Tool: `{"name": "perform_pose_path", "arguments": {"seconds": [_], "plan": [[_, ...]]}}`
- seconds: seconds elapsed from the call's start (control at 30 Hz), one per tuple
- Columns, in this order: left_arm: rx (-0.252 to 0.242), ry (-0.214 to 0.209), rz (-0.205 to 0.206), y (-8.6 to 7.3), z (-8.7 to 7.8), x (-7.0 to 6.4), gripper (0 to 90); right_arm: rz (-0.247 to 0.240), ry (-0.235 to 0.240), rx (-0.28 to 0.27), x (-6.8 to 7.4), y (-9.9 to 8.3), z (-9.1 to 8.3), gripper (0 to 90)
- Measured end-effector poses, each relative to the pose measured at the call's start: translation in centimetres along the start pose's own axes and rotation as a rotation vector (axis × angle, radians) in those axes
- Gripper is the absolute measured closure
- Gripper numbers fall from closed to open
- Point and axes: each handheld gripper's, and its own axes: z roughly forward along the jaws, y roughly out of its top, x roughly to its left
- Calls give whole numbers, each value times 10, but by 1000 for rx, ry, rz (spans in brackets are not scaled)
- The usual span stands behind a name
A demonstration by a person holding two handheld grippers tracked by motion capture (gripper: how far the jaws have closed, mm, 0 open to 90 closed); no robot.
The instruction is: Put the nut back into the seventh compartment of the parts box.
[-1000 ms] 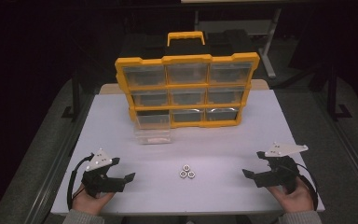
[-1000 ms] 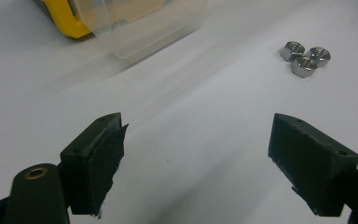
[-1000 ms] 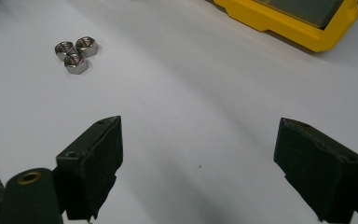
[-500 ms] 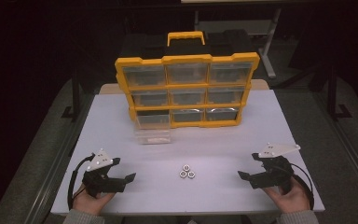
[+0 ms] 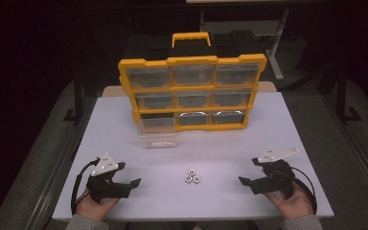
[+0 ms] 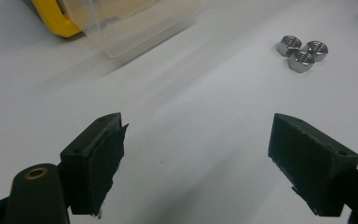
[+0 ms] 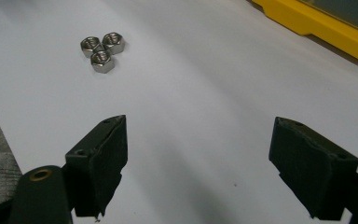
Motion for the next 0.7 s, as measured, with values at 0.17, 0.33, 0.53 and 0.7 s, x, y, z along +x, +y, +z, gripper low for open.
{"name": "perform_pose_path", "arguments": {"seconds": [0.17,0.33,0.53,0.7], "plan": [[0,-3,-13,0,1,0,180,-8,34,7,6,9,5,190],[-13,-3,-18,0,2,-1,180,-41,63,38,13,20,15,219],[-7,-5,-19,0,2,-1,181,-86,107,77,27,37,32,244],[-16,-4,-19,0,1,-1,182,-119,142,96,37,52,47,282]]}}
